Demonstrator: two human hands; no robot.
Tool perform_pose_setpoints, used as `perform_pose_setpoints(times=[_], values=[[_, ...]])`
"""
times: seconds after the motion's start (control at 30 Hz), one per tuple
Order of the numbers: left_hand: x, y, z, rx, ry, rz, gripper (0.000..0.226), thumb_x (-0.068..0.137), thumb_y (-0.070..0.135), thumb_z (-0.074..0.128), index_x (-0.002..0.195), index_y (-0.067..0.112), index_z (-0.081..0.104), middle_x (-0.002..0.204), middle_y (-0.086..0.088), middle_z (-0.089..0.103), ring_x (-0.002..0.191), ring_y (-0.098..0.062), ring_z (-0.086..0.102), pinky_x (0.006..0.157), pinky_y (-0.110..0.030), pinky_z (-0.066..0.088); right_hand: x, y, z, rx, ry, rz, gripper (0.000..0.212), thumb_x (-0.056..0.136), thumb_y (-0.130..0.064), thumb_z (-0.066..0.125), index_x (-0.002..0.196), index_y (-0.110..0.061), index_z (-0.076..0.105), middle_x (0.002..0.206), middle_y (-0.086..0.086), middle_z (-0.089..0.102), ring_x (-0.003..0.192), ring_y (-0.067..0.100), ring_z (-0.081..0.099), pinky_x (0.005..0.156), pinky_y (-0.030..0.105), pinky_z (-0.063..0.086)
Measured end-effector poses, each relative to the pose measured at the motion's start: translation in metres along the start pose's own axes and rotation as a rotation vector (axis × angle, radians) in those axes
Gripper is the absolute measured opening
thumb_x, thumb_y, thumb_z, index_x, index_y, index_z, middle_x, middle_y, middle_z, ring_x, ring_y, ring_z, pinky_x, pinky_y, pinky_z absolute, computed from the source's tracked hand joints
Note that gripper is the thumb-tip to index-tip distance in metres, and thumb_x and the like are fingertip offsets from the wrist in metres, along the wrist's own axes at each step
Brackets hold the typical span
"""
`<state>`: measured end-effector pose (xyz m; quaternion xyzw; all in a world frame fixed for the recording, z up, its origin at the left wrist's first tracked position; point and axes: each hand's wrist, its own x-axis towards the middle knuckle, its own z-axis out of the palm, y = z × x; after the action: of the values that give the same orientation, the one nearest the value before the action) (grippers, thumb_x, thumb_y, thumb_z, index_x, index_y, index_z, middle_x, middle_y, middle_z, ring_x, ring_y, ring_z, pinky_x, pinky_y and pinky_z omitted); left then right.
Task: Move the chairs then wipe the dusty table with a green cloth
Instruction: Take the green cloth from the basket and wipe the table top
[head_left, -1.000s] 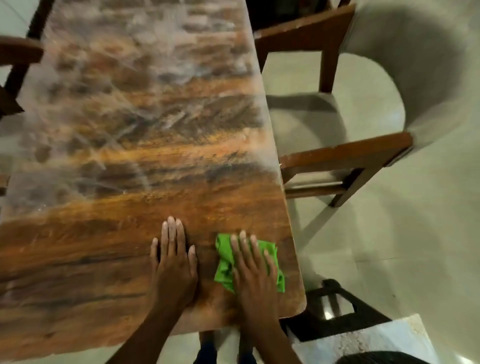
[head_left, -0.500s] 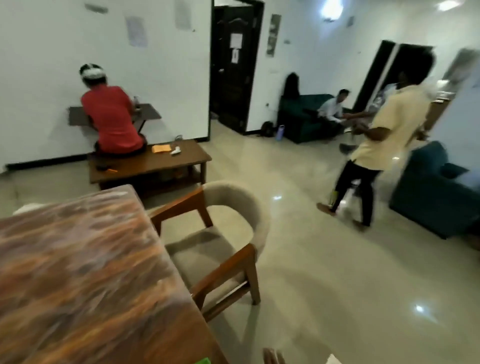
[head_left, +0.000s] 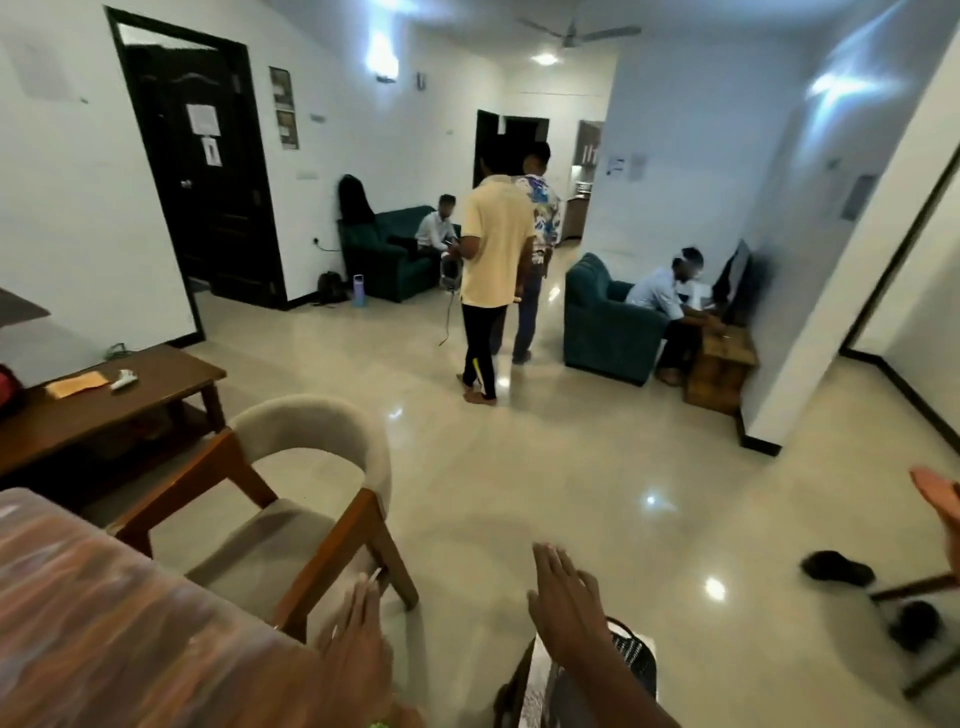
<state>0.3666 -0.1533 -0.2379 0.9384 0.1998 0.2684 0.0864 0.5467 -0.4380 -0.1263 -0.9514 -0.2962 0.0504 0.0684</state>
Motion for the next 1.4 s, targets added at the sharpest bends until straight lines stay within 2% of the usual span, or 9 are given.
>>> perform_pose_setpoints(times=[0.1,0.17,0.27,0.3,0.37,0.53,0.7,1.0,1.4], values=[[0.017,0.086,-0.044,0.003,-0.276,-0.008,0.065,0.106,0.033,0.019,0.139,0.005,0.066,0.149,-0.009,0.063,0.145,-0.014,0.055,0.119,-0.031,0.039,-0.028,0.026,-0.004,-0.008,0.161,0.037,0.08,0.053,-0.037,0.099,0.124,-0.009,0.074,0.118,0.008,0.078,0.105,0.025,0.078,0.07,0.041,0.064],[0.025,0.124,-0.055,0.043,-0.364,0.044,0.05,0.088,0.029,0.059,0.127,0.003,0.076,0.134,-0.012,0.073,0.121,-0.025,0.074,0.101,-0.038,0.057,-0.049,0.035,-0.014,-0.006,0.133,0.077,0.088,0.052,-0.036,0.103,0.13,-0.008,0.072,0.125,0.01,0.076,0.113,0.026,0.076,0.077,0.043,0.064],[0.019,0.159,-0.051,0.09,-0.397,0.029,0.08,0.058,0.022,0.096,0.132,0.003,0.073,0.137,-0.014,0.071,0.123,-0.027,0.072,0.094,-0.046,0.061,-0.075,0.056,-0.026,0.038,0.081,0.107,0.073,0.104,-0.036,0.061,0.165,-0.013,0.029,0.171,0.01,0.034,0.158,0.024,0.032,0.12,0.048,0.036],[0.016,0.171,-0.053,0.121,-0.392,0.052,0.082,0.062,0.024,0.096,0.137,0.004,0.07,0.142,-0.013,0.068,0.128,-0.027,0.069,0.098,-0.047,0.058,-0.081,0.066,-0.03,0.043,0.079,0.124,0.069,0.111,-0.035,0.046,0.169,-0.016,0.014,0.176,0.006,0.017,0.164,0.023,0.016,0.126,0.045,0.024],[0.009,0.197,-0.053,0.102,-0.419,0.074,0.079,0.079,0.025,0.086,0.149,0.006,0.059,0.155,-0.013,0.057,0.141,-0.029,0.059,0.11,-0.047,0.049,-0.097,0.092,-0.03,0.025,0.088,0.152,0.067,0.114,-0.035,0.036,0.169,-0.016,0.003,0.178,0.006,0.007,0.165,0.023,0.006,0.128,0.042,0.017],[-0.014,0.277,-0.047,0.117,-0.466,0.168,0.073,0.107,0.021,0.048,0.169,0.005,0.013,0.177,-0.014,0.009,0.165,-0.03,0.012,0.131,-0.047,0.015,-0.153,0.164,-0.036,-0.029,0.073,0.189,0.065,0.115,-0.036,0.031,0.169,-0.014,0.003,0.178,0.008,0.008,0.165,0.024,0.008,0.128,0.042,0.018],[-0.049,0.372,-0.028,0.13,-0.548,0.273,0.075,0.108,0.02,0.042,0.169,0.006,0.0,0.178,-0.014,-0.003,0.166,-0.027,0.0,0.132,-0.044,0.007,-0.215,0.236,-0.028,0.025,0.071,0.236,0.064,0.114,-0.037,0.033,0.168,-0.011,0.01,0.177,0.01,0.014,0.164,0.026,0.011,0.129,0.042,0.02],[-0.095,0.482,-0.003,0.135,-0.644,0.429,0.073,0.111,0.027,0.039,0.169,0.003,0.003,0.178,-0.014,0.001,0.166,-0.027,0.001,0.134,-0.045,0.009,-0.296,0.33,-0.005,0.08,0.042,0.369,0.061,0.113,-0.035,0.04,0.164,-0.007,0.022,0.173,0.016,0.024,0.162,0.029,0.02,0.127,0.045,0.026],[-0.05,0.519,0.064,0.168,-0.733,0.472,0.07,0.112,0.024,0.036,0.168,0.003,-0.001,0.178,-0.015,-0.003,0.166,-0.027,-0.002,0.133,-0.044,0.006,-0.256,0.381,-0.008,0.084,0.051,0.392,0.06,0.113,-0.034,0.04,0.163,-0.005,0.023,0.173,0.016,0.024,0.162,0.028,0.02,0.126,0.042,0.025]])
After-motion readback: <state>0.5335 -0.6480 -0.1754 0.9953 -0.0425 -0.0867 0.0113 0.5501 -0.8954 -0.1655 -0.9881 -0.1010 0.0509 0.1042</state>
